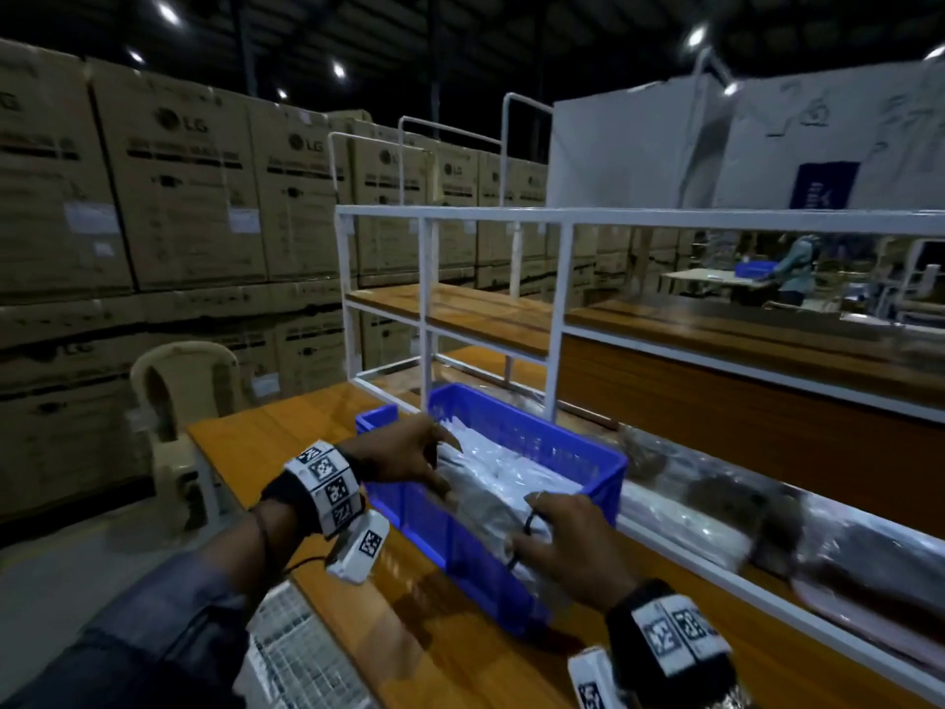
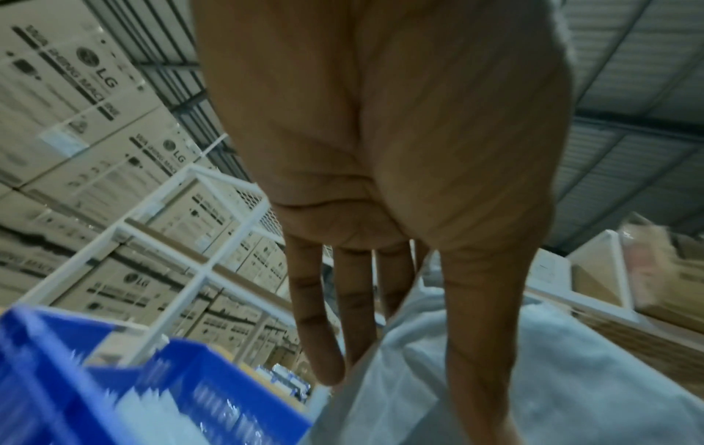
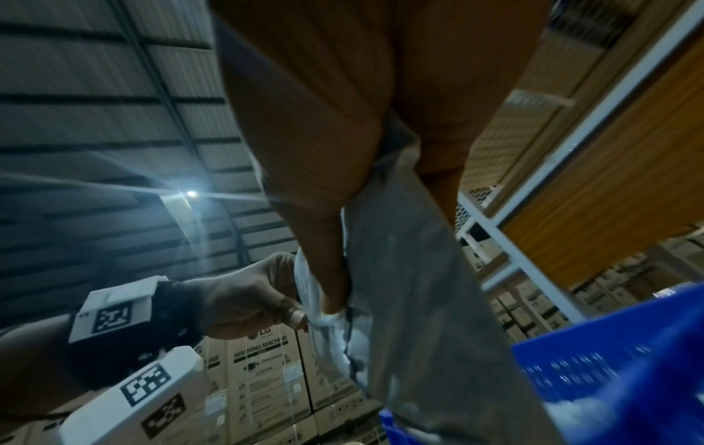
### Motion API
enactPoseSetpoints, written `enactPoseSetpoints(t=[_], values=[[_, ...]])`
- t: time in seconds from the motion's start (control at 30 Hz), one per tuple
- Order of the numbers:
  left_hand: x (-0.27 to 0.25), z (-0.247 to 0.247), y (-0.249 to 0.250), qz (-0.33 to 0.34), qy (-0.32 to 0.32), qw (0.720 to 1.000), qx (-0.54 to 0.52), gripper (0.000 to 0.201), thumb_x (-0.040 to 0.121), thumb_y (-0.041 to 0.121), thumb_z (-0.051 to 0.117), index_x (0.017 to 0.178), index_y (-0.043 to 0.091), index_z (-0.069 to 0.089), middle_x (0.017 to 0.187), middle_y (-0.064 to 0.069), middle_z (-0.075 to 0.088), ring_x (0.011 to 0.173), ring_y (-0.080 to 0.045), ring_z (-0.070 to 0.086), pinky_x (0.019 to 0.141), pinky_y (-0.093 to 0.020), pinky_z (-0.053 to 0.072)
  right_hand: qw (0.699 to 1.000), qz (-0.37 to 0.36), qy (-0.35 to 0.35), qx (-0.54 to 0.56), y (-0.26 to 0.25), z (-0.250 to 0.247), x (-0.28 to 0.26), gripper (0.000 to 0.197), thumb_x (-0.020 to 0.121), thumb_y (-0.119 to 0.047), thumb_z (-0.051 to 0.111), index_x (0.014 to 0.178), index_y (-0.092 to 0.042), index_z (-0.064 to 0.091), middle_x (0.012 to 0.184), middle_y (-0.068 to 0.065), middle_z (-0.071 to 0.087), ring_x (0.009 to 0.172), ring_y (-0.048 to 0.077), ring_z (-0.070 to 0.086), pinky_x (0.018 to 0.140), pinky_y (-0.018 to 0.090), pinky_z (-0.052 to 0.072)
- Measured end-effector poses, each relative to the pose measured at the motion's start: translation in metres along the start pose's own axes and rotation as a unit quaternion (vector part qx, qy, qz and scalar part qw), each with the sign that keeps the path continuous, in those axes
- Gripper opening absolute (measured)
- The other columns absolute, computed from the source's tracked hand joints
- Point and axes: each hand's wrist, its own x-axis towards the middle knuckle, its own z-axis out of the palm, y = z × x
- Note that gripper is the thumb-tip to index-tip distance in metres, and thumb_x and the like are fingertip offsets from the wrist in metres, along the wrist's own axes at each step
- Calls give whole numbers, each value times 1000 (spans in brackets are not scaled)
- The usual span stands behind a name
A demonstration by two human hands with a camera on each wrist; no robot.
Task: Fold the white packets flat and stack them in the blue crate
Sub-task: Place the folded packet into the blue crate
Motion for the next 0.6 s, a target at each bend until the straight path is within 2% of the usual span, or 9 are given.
enactPoseSetpoints(t=[0.07,0.17,0.23,0.3,0.37,0.43,0.5,0.57,0.6], values=[[9,-30,-24,15,16,1000,8,33,70,19,93,97,11,75,95,-3,78,92,-24,75,82,-42,60,1000,-17,1,-16,-14,-2,39,25,80,-47,73,89,-27,63,93,-4,69,93,21,62,75,39,48],[20,-59,-57,26,52,998,10,25,70,21,92,89,20,75,86,2,77,81,-19,74,74,-40,59,999,-11,10,-37,-24,-1,90,24,79,-40,79,85,-19,67,87,-5,68,91,24,63,73,40,46],[26,-74,-75,34,80,996,-3,30,68,27,91,92,17,76,89,-1,78,86,-28,74,76,-50,60,999,-9,1,-42,-30,0,120,22,79,-36,80,78,-22,64,76,-12,58,83,21,59,68,38,42],[31,-87,-91,41,95,994,-23,37,67,32,91,95,13,76,92,-6,78,90,-33,74,78,-55,58,999,-13,-8,-51,-35,-1,148,29,80,-32,81,69,-30,54,68,-15,50,75,15,54,65,36,39],[37,-96,-106,37,109,993,-38,37,68,28,91,96,10,76,93,-7,77,90,-33,73,79,-56,58,998,-19,-14,-56,-35,0,172,34,80,-30,82,67,-35,50,67,-16,49,73,12,52,65,36,42],[47,-101,-124,38,123,991,-47,34,69,20,92,96,8,75,93,-7,77,90,-31,74,80,-55,58,997,-26,-20,-66,-31,2,191,31,80,-33,82,69,-33,53,68,-14,51,73,12,54,67,36,44],[59,-104,-139,41,133,989,-59,32,70,12,91,96,7,73,94,-7,76,91,-28,74,83,-53,59,996,-29,-25,-82,-23,10,207,34,84,-41,78,68,-31,49,66,-12,49,69,13,50,63,36,38],[72,-106,-155,45,135,988,-60,32,72,9,90,96,13,71,97,-4,75,92,-23,73,84,-50,59,993,-25,-26,-110,-10,22,222,42,88,-48,71,66,-30,41,64,-11,41,67,15,44,61,35,27],[79,-108,-163,47,129,989,-58,32,72,8,90,96,15,70,97,-4,74,92,-22,73,83,-49,60,992,-19,-30,-122,-4,28,228,43,89,-52,68,67,-29,39,65,-11,40,69,16,44,61,34,26]])
